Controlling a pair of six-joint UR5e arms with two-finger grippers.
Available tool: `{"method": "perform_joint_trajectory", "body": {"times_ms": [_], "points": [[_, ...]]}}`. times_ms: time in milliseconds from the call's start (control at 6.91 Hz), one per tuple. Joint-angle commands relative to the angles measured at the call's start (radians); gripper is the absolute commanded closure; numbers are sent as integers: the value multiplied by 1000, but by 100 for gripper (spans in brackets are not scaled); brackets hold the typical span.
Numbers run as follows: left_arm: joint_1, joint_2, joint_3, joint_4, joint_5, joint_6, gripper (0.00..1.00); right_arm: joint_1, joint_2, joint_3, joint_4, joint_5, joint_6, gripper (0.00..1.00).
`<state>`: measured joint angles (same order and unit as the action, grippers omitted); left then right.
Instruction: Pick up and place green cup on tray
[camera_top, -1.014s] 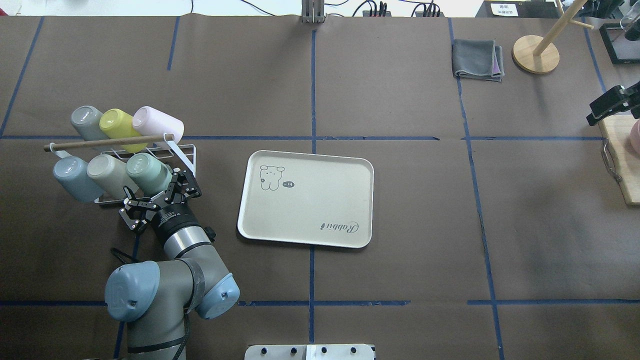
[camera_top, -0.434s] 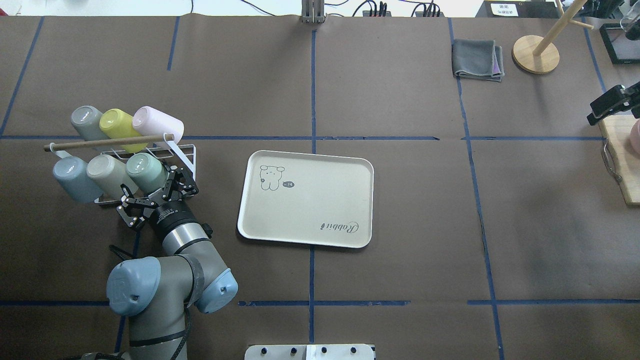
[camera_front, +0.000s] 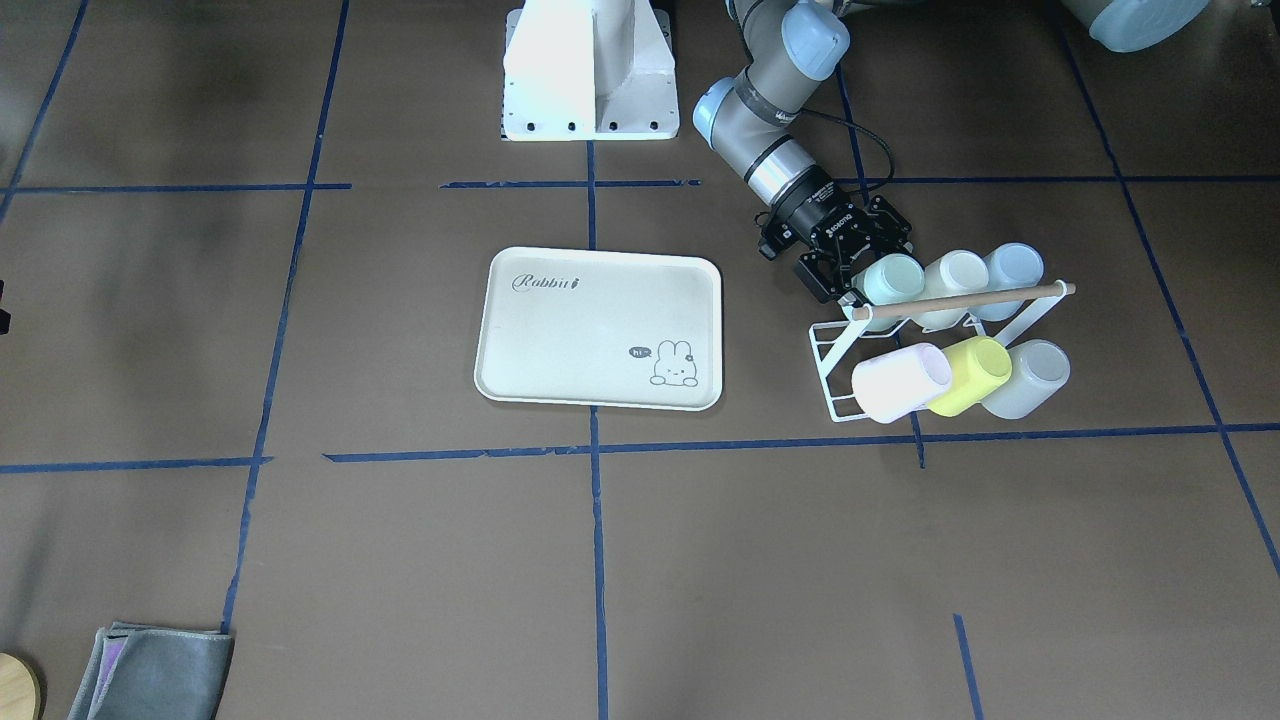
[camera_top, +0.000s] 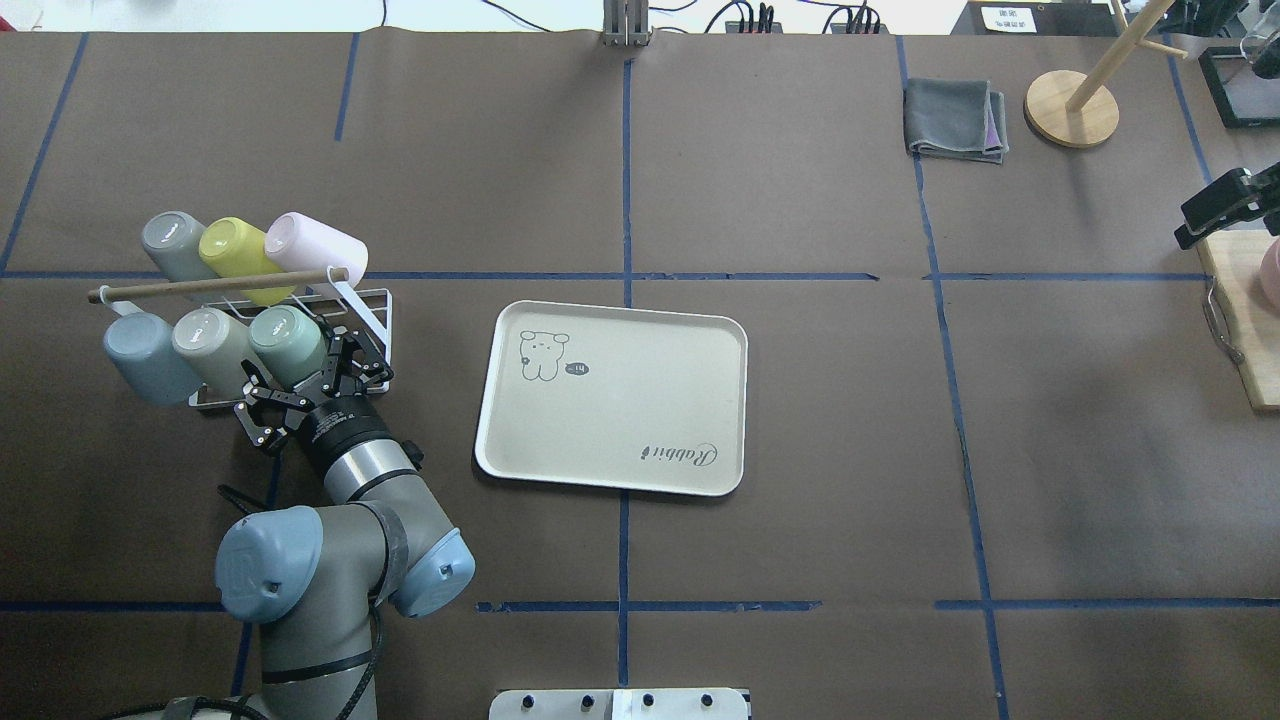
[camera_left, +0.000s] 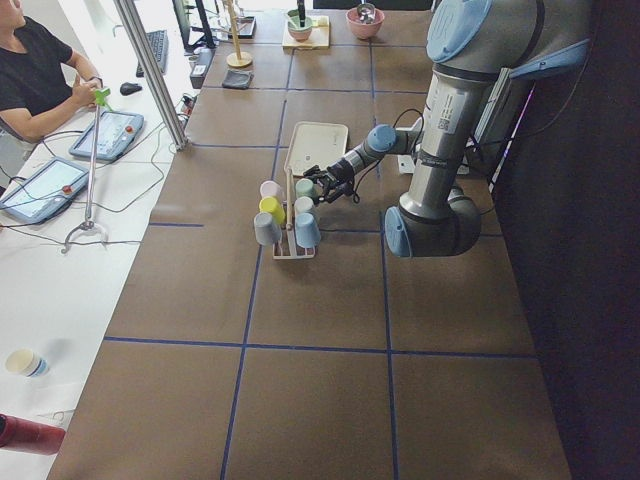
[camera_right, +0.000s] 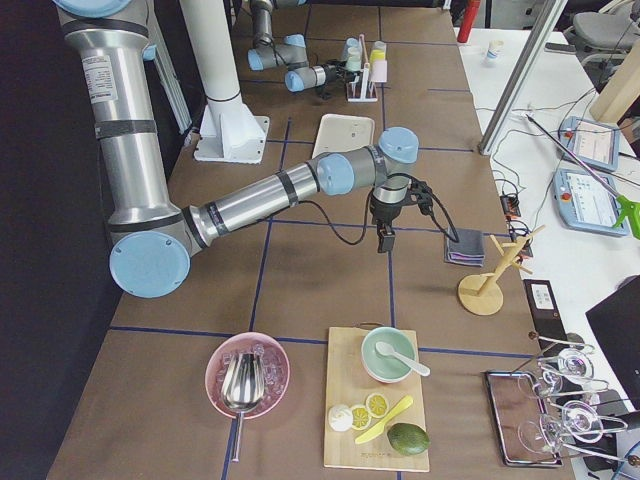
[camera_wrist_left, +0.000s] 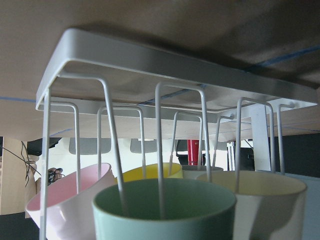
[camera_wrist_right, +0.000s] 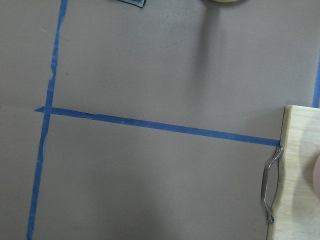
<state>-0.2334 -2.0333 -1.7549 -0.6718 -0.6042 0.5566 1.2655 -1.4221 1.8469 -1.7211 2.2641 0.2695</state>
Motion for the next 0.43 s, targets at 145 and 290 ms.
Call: {"method": "perform_joint_trajectory", "body": {"times_ms": [145,290], "points": [[0,-4,-2,-26,-2,-1,56,0,0,0,0,0,2,0],[0,-2,0,-28,0,0,69,0,0,0,0,0,4,0]]}}
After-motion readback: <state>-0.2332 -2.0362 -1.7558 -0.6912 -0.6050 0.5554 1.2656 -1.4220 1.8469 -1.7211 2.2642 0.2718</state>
